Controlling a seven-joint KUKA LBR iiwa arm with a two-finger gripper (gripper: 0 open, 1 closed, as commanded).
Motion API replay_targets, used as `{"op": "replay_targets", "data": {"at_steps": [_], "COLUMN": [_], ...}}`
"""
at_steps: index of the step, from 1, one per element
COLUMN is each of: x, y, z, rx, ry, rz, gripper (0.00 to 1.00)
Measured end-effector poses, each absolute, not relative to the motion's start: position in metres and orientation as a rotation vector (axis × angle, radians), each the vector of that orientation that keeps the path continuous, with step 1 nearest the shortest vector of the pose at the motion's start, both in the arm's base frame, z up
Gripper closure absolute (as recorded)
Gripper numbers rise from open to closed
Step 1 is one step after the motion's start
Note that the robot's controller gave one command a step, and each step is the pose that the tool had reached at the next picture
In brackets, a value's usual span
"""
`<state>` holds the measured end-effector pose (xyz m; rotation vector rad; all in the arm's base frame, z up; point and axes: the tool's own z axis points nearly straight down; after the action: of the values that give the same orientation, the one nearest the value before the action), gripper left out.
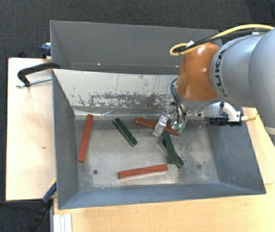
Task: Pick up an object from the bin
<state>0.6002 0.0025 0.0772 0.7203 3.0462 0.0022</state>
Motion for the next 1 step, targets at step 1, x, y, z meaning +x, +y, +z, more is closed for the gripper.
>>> {"op": "replay_targets", "data": {"at_steps": [1], "x": [0.5994], "y": [0.0041], "z": [0.0762], "rx": [0.707], "ry": [3.051], "rz": [0.003], "gripper": [1.0]}}
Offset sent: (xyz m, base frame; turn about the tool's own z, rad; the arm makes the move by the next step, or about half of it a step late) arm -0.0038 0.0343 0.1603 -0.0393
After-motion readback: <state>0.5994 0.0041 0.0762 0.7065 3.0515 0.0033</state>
